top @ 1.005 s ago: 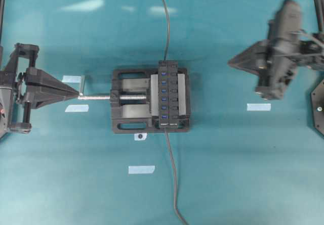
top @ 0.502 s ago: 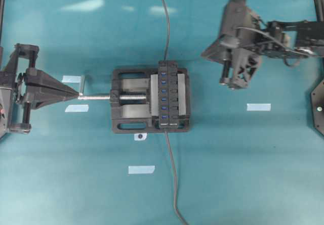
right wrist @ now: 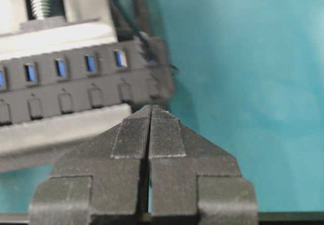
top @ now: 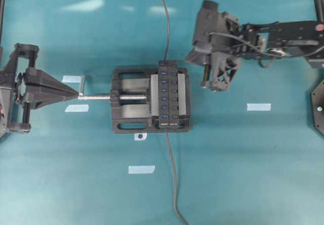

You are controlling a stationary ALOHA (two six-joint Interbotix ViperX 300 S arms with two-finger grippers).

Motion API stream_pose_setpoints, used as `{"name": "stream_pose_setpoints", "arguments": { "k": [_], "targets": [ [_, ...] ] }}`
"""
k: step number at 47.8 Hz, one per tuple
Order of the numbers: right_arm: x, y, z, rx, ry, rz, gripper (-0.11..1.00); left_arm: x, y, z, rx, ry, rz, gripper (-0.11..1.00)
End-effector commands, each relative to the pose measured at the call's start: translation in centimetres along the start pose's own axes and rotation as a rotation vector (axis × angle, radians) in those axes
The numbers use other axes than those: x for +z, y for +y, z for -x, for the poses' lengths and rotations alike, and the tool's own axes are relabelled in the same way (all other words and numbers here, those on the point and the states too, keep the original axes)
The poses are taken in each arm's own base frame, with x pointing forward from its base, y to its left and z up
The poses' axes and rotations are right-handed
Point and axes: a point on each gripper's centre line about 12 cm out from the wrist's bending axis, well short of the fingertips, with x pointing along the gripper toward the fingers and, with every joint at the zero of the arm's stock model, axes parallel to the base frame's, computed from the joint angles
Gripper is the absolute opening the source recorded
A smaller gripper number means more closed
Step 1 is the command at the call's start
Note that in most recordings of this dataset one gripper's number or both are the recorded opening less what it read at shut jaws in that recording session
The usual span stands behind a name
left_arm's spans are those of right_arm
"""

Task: Insert the USB into the front port of the fixed hub.
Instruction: 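Move the right gripper over the hub toward the black USB plug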

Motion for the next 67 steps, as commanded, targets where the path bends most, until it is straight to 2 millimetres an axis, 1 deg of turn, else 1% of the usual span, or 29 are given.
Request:
{"name": "stream_pose_setpoints", "arguments": {
  "k": [1,9,18,26,34,38,41,45,51,54,56,63,67],
  "targets": [
    [1.5,0.4,0.2,0.006,-0.039,0.022,-0.02,1.1,-0.1,0.0,-0.002,-0.029,0.001,0.00],
    [1.7,0.5,-0.4,0.010,-0.035,0.026,-0.02,1.1,-0.1,0.0,-0.002,-0.028,0.000,0.00],
    [2.1,0.5,-0.5,0.009,-0.041,0.027,-0.02,1.0,-0.1,0.1,-0.002,-0.028,0.001,0.00],
    [1.7,0.6,-1.1,0.011,-0.022,0.027,-0.02,1.0,-0.1,0.1,-0.002,-0.028,0.001,0.00],
    [2.1,1.0,-1.1,0.018,-0.041,0.036,0.02,1.0,-0.1,0.1,-0.002,-0.028,0.001,0.00],
    [2.3,1.1,-1.2,0.018,-0.047,0.039,0.08,1.0,-0.1,0.1,-0.002,-0.029,0.000,0.00],
    [2.2,1.1,-1.2,0.019,-0.046,0.043,0.16,1.0,-0.1,0.1,-0.002,-0.029,0.000,0.00],
    [2.1,1.1,-1.2,0.020,-0.043,0.051,0.34,1.0,-0.1,0.1,-0.004,-0.029,-0.001,0.00],
    [2.2,1.1,-1.3,0.019,-0.051,0.067,0.70,0.8,-0.1,0.2,-0.004,-0.026,-0.001,0.00],
    [2.2,1.1,-1.4,0.018,-0.056,0.078,0.85,0.8,-0.1,0.2,-0.004,-0.028,-0.001,0.00],
    [2.2,1.2,-1.5,0.019,-0.059,0.082,0.88,0.8,-0.1,0.2,-0.004,-0.029,-0.001,0.00],
    [2.6,1.2,-1.8,0.018,-0.083,0.088,0.80,0.9,-0.2,0.3,-0.007,-0.031,-0.002,0.00],
    [2.8,1.1,-2.0,0.016,-0.096,0.087,0.79,0.9,-0.2,0.4,-0.008,-0.034,-0.002,0.00]
  ]
}}
